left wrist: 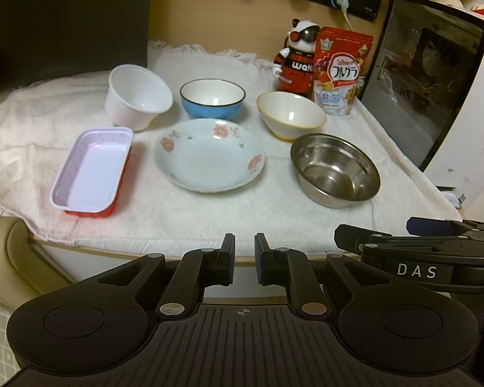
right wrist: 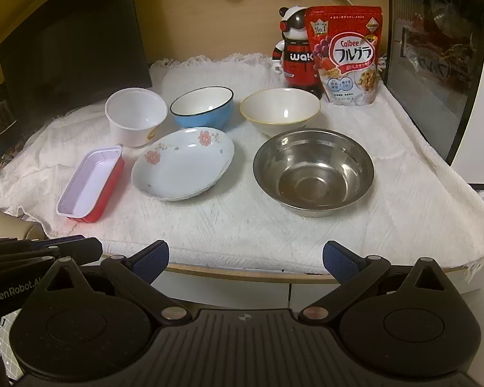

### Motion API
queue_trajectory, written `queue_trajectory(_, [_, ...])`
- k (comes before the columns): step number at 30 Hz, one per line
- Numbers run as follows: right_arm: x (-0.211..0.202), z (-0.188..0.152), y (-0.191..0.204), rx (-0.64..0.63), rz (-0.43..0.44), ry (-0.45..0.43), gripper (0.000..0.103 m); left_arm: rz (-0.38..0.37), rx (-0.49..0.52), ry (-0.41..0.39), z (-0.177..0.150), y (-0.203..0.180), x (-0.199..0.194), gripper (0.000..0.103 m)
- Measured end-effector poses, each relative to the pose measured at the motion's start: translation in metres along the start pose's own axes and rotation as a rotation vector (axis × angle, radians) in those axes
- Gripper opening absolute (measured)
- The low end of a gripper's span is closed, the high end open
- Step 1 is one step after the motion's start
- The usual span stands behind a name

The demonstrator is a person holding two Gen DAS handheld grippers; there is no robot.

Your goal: Organize plates and bowls

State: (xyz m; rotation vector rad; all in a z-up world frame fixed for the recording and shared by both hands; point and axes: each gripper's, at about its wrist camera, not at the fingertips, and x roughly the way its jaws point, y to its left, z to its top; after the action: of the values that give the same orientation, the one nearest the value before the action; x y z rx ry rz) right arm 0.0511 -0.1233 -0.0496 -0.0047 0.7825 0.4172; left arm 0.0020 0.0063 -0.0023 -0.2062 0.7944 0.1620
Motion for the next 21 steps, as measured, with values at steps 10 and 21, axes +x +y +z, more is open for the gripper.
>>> queue_trajectory(10, [0.0029,0.0004,0.0001,0.006,0.003,0.010,0.102,0.000,-0.001,0.002,-0.0008,0.0007,0.0024,0.016])
queue_trajectory(21, [0.0036,0.0008,-0.0031,0.014,-0.003,0.013,0.102,0.002,0.007,0.007,-0.0007,-0.0019,0.0051,0.016])
